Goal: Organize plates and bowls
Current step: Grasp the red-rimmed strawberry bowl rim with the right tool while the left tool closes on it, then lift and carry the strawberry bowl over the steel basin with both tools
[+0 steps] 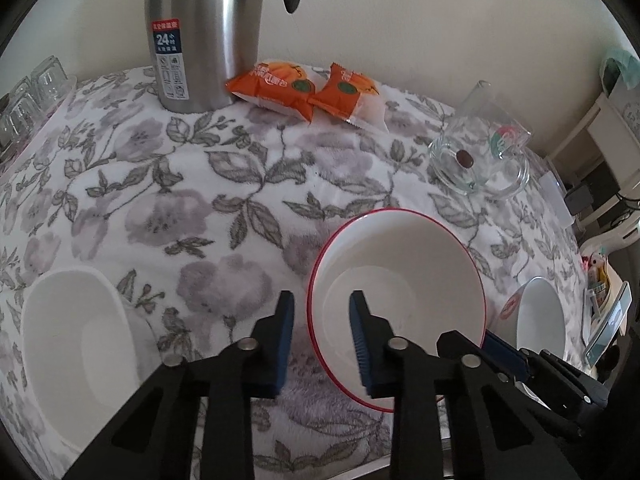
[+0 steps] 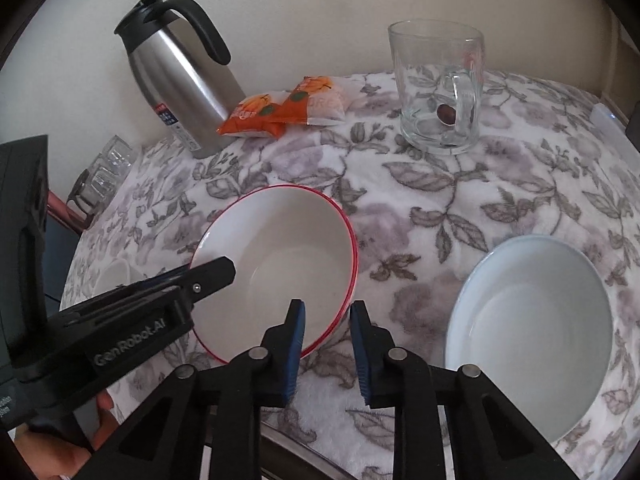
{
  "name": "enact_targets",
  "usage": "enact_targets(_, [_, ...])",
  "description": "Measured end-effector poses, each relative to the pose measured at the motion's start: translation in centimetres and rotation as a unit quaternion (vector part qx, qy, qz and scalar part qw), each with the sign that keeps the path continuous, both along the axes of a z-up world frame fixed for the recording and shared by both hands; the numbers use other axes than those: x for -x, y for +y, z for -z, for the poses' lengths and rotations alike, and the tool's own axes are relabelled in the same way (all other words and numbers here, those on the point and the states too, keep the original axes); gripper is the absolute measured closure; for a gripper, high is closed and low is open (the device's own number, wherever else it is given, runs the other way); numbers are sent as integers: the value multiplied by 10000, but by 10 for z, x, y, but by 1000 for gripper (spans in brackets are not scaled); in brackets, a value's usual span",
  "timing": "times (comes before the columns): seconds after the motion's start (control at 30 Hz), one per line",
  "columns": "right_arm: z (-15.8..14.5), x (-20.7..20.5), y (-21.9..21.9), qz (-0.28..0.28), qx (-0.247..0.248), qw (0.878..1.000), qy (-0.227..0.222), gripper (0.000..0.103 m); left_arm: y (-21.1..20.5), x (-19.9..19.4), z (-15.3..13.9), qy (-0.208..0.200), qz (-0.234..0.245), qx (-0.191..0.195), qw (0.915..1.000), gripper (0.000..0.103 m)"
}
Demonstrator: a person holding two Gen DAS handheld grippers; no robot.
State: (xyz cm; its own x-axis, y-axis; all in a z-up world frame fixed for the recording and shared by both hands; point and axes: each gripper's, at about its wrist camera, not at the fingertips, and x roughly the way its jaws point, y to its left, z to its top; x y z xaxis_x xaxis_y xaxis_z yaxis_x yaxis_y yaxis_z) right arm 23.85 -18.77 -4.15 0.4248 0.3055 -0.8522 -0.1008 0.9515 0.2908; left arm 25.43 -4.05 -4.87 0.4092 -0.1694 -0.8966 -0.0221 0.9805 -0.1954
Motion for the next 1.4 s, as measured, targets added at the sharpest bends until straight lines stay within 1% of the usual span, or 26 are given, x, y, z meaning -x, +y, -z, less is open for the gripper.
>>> enact_targets(0.1, [2, 0, -1, 26, -56, 10000, -10, 78, 1, 0, 2, 8, 7, 117, 9999, 83])
enact_targets(0.17, [2, 0, -1, 27, -87, 10000, -28, 78, 1, 0, 2, -8, 4, 120, 9999, 84])
enact_targets(0.43, [-1, 3, 5, -80, 172, 9997, -150, 78, -1, 2, 0, -46, 53, -1, 10000, 85])
enact_targets(0.53, [-2, 4, 4, -104, 203, 9996, -184, 78, -2, 2, -2, -21, 41, -20, 10000, 85])
enact_targets(0.63, [-9, 7, 3, -97, 195, 9994, -265, 78, -4, 4, -7, -85, 53, -66, 9999, 85])
enact_targets(0.87, [-33, 18, -3, -55, 122, 9987, -484, 78, -10, 14, -36, -324, 82, -140, 9993, 85])
enact_targets(1.2, [-92, 52, -9, 23, 55, 9955, -943, 78, -16, 45, -94, -751, 54, -47, 9971, 85])
enact_targets(1.4, [-116, 77, -11, 42, -2, 9939, -1102, 78, -16, 67, -121, -894, 83, 21, 9960, 85])
